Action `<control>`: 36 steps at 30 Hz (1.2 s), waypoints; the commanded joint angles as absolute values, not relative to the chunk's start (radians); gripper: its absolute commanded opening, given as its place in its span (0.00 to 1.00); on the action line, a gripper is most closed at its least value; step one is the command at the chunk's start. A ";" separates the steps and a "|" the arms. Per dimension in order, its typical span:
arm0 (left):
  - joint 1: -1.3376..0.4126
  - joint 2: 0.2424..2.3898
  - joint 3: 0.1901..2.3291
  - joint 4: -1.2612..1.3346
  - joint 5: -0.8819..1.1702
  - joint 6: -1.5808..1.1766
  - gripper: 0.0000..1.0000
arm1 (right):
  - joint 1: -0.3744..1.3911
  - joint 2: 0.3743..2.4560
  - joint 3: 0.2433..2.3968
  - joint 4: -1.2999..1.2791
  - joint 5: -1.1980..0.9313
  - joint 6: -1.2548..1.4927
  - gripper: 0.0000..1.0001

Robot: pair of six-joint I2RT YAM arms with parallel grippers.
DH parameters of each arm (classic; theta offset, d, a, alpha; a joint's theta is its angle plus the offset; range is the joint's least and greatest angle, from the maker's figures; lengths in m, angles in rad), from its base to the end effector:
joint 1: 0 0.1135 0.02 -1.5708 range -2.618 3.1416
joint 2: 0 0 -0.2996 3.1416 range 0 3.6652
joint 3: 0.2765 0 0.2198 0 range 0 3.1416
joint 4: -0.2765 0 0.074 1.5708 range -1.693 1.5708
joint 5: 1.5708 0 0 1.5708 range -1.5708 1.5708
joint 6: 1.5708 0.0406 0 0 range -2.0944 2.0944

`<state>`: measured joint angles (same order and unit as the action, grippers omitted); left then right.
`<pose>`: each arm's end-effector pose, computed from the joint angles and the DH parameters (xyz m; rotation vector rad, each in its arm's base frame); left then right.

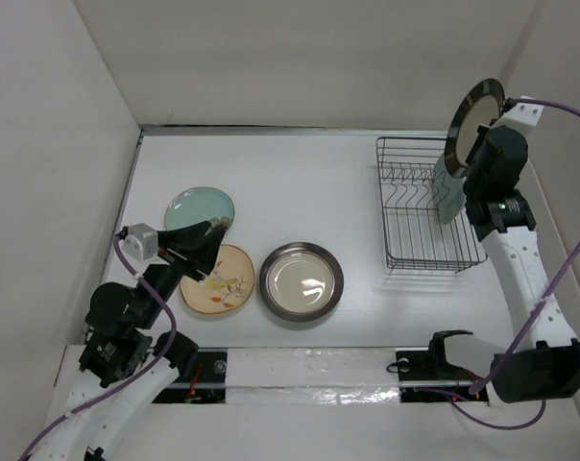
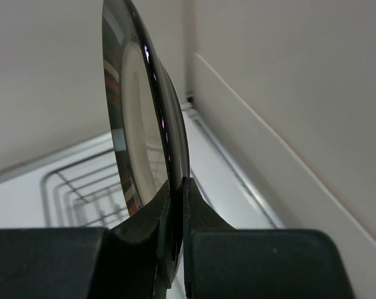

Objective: Load the plates into the dish rack

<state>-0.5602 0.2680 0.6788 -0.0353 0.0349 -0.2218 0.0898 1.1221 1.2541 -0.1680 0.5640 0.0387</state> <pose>0.0057 -0.0052 0.3743 0.2372 1.2019 -0.7055 0.2011 -0.0037 0.4669 0.3942 1.5636 -0.3528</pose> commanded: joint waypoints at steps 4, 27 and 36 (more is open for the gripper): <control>-0.555 0.230 0.687 0.011 0.060 -0.229 0.37 | 0.000 1.170 1.276 0.078 0.459 -0.145 0.00; -0.555 0.216 0.689 0.017 0.084 -0.229 0.38 | -0.044 1.281 1.118 0.132 0.474 -0.150 0.00; -0.555 0.232 0.686 0.014 0.074 -0.229 0.38 | -0.025 1.250 1.003 0.173 0.433 -0.046 0.00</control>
